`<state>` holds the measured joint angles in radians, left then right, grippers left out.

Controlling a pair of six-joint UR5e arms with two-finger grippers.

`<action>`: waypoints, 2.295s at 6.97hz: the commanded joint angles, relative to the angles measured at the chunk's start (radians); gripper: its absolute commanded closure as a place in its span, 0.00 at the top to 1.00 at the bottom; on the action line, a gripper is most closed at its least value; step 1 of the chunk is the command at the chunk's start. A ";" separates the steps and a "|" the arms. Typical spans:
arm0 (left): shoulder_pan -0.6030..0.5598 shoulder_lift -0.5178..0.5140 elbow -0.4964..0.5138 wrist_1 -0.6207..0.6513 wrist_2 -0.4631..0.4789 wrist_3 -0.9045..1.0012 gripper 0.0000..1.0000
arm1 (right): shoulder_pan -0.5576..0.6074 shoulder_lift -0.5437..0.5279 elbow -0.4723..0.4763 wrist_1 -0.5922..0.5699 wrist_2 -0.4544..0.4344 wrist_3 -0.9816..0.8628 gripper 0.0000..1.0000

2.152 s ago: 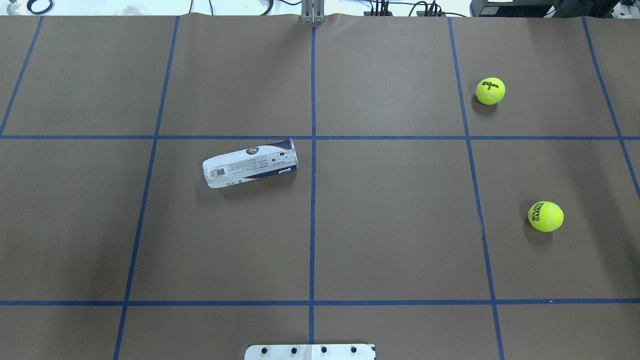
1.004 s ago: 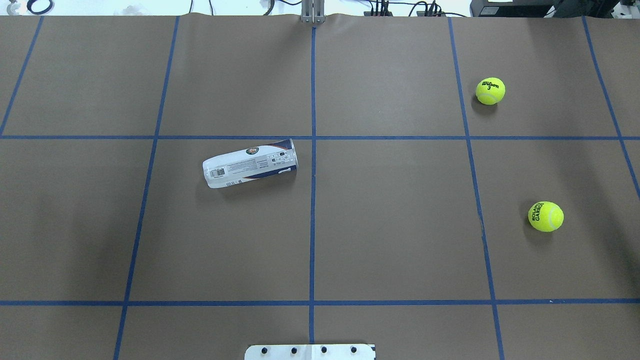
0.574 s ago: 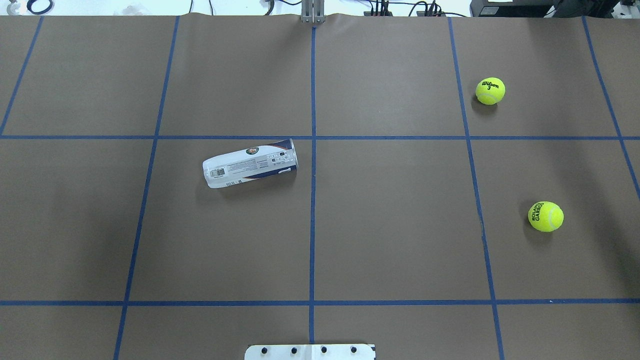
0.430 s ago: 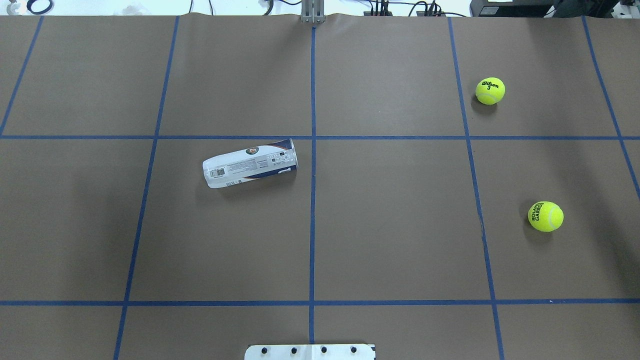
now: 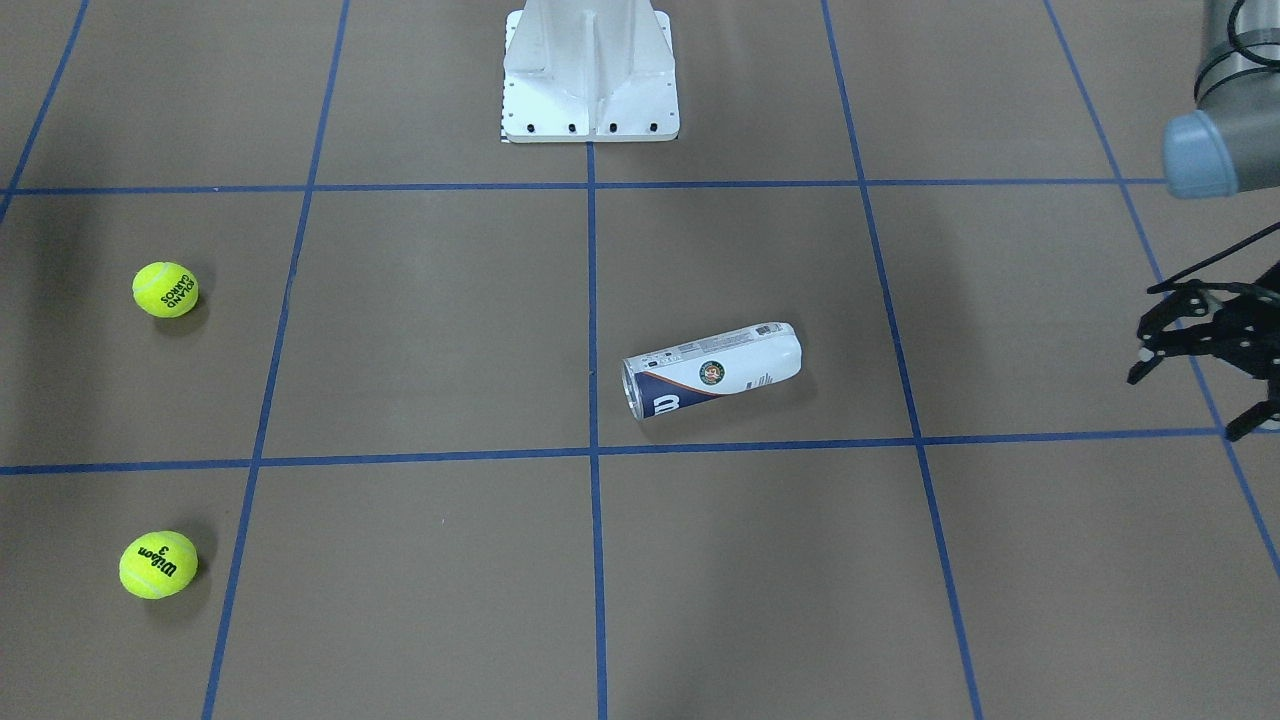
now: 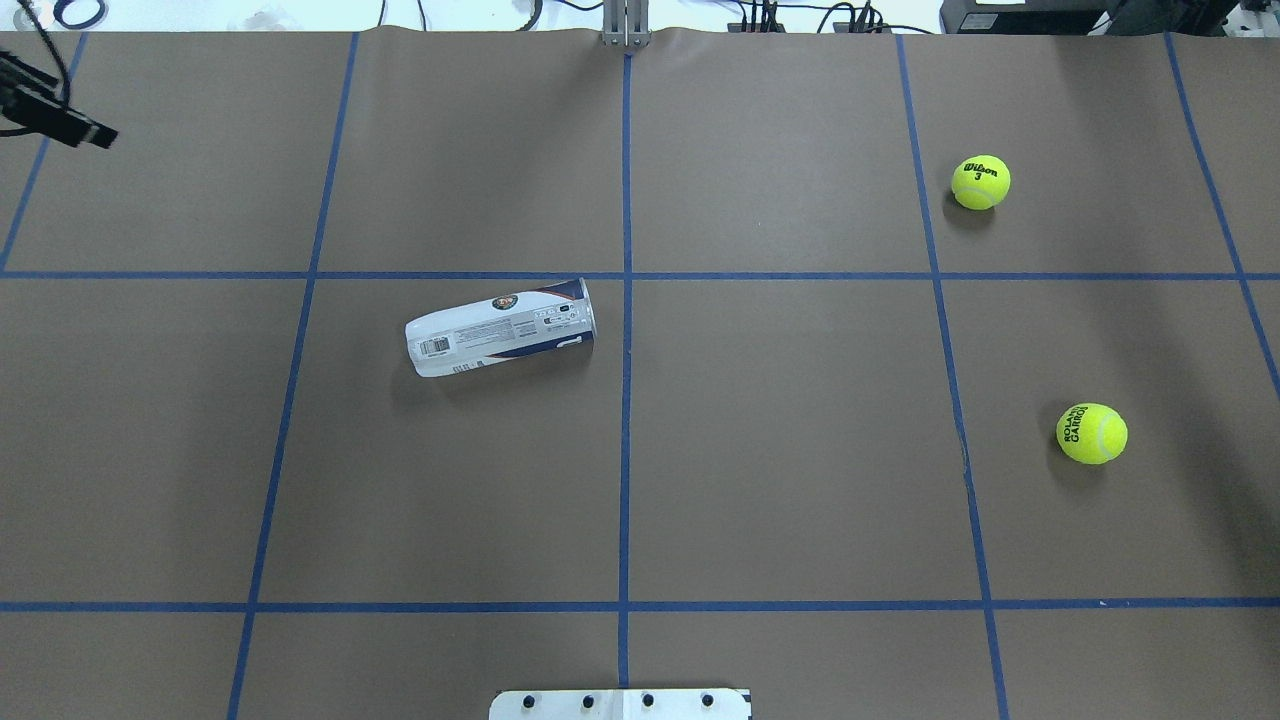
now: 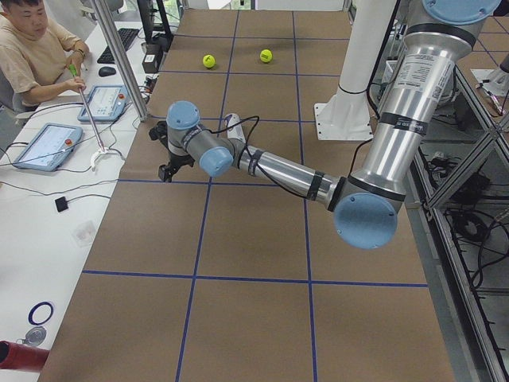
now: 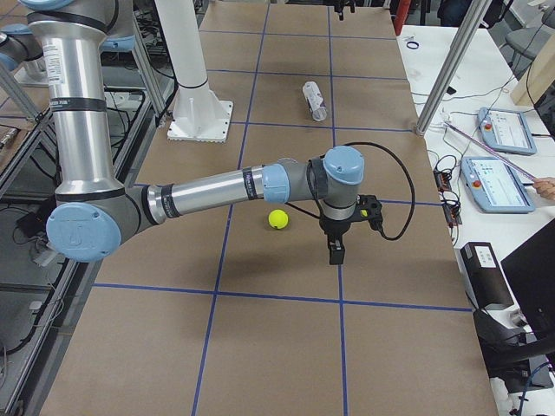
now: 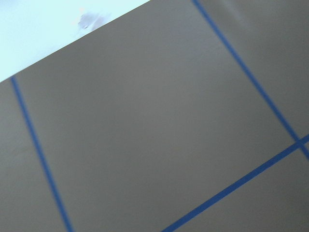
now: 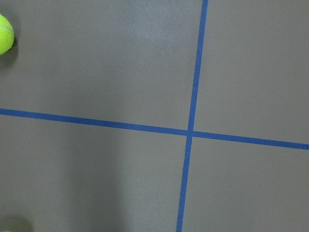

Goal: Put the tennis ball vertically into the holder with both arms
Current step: 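Move the left gripper down over the white-and-blue tennis ball can, then close the left gripper around the can's middle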

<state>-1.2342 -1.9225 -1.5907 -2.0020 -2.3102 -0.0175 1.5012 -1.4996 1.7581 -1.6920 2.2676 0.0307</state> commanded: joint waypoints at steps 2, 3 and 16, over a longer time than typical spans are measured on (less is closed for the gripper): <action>0.216 -0.212 -0.002 -0.009 0.005 -0.016 0.99 | -0.001 0.006 0.003 0.000 0.001 0.000 1.00; 0.298 -0.248 -0.008 -0.009 0.055 -0.015 0.99 | -0.002 0.006 0.004 0.000 0.001 0.000 1.00; 0.619 -0.520 0.248 0.269 0.373 0.200 0.99 | -0.002 0.006 0.007 0.000 0.012 0.000 1.00</action>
<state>-0.6207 -2.4396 -1.3676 -1.7083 -1.9418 0.1820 1.4987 -1.4941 1.7656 -1.6920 2.2795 0.0307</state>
